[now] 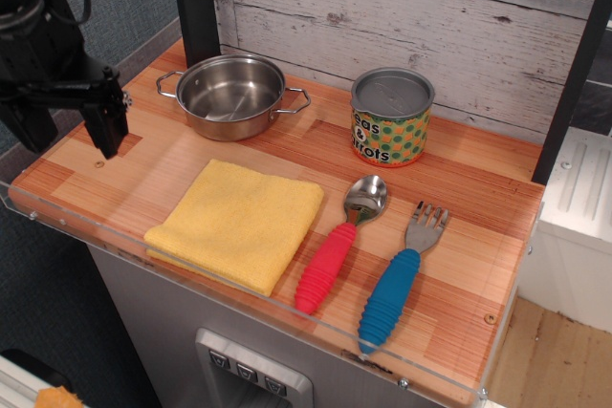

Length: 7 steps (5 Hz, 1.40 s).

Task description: Put the pot on the dish towel

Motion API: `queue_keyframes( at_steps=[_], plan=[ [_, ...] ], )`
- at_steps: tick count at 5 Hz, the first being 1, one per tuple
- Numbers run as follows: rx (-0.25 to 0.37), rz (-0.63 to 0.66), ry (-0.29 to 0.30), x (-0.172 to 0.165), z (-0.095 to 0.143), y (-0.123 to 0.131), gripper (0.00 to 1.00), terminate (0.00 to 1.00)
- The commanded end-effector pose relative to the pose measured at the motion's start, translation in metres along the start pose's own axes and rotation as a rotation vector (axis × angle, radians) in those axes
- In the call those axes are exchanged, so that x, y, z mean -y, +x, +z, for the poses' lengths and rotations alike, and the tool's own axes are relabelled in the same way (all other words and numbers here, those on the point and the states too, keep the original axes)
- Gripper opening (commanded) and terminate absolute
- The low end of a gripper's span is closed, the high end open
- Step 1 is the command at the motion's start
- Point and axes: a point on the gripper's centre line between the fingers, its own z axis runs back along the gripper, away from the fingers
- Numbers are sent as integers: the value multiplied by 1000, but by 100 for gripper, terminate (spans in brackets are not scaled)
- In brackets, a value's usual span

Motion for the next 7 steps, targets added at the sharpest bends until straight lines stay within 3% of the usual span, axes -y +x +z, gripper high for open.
queue_keyframes(
  at_steps=[1, 3, 4, 6, 7],
  plan=[
    [56, 264, -6, 21, 1, 36, 100, 0],
    [180, 552, -61, 36, -8, 81, 100, 0],
    [210, 682, -69, 41, -16, 98, 100, 0],
    [131, 742, -56, 47, -48, 114, 100, 0],
    [108, 743, -45, 41, -58, 110, 100, 0]
  ],
)
